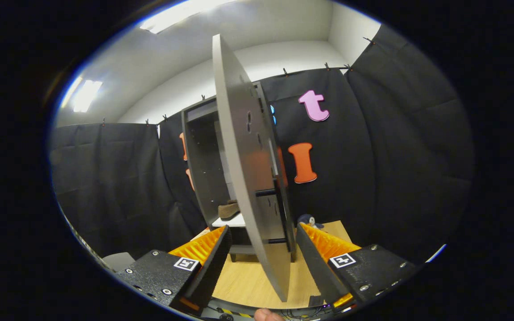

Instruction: Open the shoe cabinet door, grab the shoes and put them into the shoe cabinet, then close the shoe cabinet door.

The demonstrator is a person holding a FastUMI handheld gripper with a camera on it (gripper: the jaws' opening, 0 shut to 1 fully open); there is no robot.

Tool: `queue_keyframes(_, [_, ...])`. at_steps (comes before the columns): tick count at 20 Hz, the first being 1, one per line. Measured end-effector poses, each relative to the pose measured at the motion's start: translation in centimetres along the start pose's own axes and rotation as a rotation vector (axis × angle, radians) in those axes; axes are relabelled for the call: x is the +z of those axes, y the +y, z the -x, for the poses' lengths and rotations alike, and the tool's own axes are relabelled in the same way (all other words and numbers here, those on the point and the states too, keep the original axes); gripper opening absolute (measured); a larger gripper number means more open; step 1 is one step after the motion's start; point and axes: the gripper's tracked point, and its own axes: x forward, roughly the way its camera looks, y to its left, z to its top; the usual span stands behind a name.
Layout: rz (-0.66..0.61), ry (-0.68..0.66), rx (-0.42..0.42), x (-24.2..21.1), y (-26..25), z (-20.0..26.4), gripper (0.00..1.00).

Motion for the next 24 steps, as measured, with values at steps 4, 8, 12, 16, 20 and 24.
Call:
queue_keyframes(4, [0.043,-0.006,-0.064,-0.3,-1.5,-1.3,0.93])
queue_keyframes(8, [0.087,0.032,-0.077,-0.8,-1.6,-2.4,0.93])
queue_keyframes(12, [0.101,0.064,-0.048,-0.9,-0.1,-3.2,0.91])
queue_keyframes(16, [0.115,0.101,0.006,-1.5,2.2,-3.7,0.91])
queue_keyframes(20, [0.125,0.122,0.062,-2.0,5.2,-4.5,0.9])
queue_keyframes(24, [0.108,0.139,0.096,-2.7,8.6,-5.2,0.9])
